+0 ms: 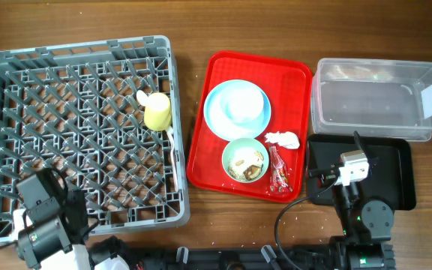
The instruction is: Sort waste into correct bins and load items into the dishwasher rack
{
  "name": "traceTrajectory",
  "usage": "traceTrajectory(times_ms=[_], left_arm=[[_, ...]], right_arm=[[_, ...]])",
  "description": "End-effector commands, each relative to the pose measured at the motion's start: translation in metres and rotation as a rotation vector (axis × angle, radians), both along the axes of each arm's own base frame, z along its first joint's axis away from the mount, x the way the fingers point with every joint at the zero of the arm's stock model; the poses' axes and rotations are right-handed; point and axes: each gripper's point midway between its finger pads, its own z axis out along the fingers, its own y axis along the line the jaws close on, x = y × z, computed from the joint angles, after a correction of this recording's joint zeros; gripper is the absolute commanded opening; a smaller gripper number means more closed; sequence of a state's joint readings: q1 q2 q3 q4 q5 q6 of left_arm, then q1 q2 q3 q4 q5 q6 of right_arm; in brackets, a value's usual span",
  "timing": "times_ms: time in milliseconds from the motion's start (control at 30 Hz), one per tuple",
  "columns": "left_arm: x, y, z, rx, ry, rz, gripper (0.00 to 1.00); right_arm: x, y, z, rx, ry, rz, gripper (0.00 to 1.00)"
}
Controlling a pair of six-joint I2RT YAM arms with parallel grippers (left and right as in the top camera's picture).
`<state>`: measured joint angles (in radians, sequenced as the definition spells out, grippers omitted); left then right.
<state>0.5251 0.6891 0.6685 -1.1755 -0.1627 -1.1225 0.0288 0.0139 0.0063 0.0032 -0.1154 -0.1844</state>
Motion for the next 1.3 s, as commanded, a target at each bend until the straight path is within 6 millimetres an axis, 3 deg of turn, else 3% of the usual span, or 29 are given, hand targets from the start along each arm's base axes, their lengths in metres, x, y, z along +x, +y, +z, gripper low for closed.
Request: traceTrajectory(times_ms=[0,33,67,133,200,367,467,600,667,700,733,767,833,967,1000,1067,1100,1167,1200,1267], left_arm=[[0.027,0.001,0.045,0.036,-0.140,-0.092,0.32],[0.029,-0.005,0.045,0.004,-0.154,-0.109,0.29],[0.032,-0.006,0.045,-0.004,-0.164,-0.115,0.08],[0.038,-0.003,0.062,0.022,-0.186,-0.146,0.07],[0.024,-0.009,0.073,-0.038,-0.041,-0.178,0.07],[-0.010,-0.023,0.032,-0.357,0.462,-0.176,0.04],[-0.014,-0.023,0.029,-0.375,0.512,-0.138,0.04],[-0.018,-0.030,0.045,-0.265,0.418,-0.133,0.04],[-0.015,-0.037,0.054,-0.214,0.324,-0.147,0.20],[-0.015,-0.039,0.056,-0.197,0.296,-0.163,0.21],[-0.017,-0.041,0.060,-0.179,0.262,-0.173,0.40],[-0.018,-0.044,0.061,-0.188,0.249,-0.177,0.34],[-0.020,-0.045,0.061,-0.192,0.251,-0.177,0.97],[0.009,-0.037,0.065,-0.150,0.136,-0.194,0.89],[0.007,-0.038,0.065,-0.154,0.143,-0.194,0.82],[-0.017,-0.039,0.062,-0.179,0.229,-0.072,0.80],[-0.028,-0.041,0.061,-0.193,0.266,-0.006,0.73],[-0.032,-0.042,0.057,-0.211,0.308,0.011,0.38],[-0.032,-0.038,0.057,-0.194,0.321,0.039,0.32],[-0.035,-0.026,0.057,-0.137,0.379,0.062,0.41]], right_arm=[[0.000,0.000,0.001,0.001,-0.007,0.002,1.00],[0.000,0.000,0.001,0.001,-0.007,0.002,1.00],[0.000,0.000,0.001,0.001,-0.007,0.002,1.00],[0.000,0.000,0.001,0.001,-0.007,0.002,1.00],[0.000,0.000,0.001,0.001,-0.007,0.002,1.00],[0.000,0.000,0.001,0.001,-0.007,0.002,1.00],[0.000,0.000,0.001,0.001,-0.007,0.002,1.00],[0.000,0.000,0.001,0.001,-0.007,0.002,1.00],[0.000,0.000,0.001,0.001,-0.007,0.002,1.00],[0.000,0.000,0.001,0.000,-0.007,0.002,1.00],[0.000,0.000,0.001,0.001,-0.007,0.002,1.00],[0.000,0.000,0.001,0.001,-0.007,0.002,1.00],[0.000,0.000,0.001,0.000,-0.007,0.002,1.00],[0.000,0.000,0.001,0.001,-0.007,0.002,1.00],[0.000,0.000,0.001,0.000,-0.007,0.002,1.00],[0.000,0.000,0.001,0.001,-0.007,0.002,1.00],[0.000,0.000,0.001,0.001,-0.007,0.002,1.00],[0.000,0.000,0.001,0.001,-0.007,0.002,1.00],[0.000,0.000,0.001,0.001,-0.007,0.002,1.00],[0.000,0.000,0.001,0.001,-0.007,0.002,1.00]])
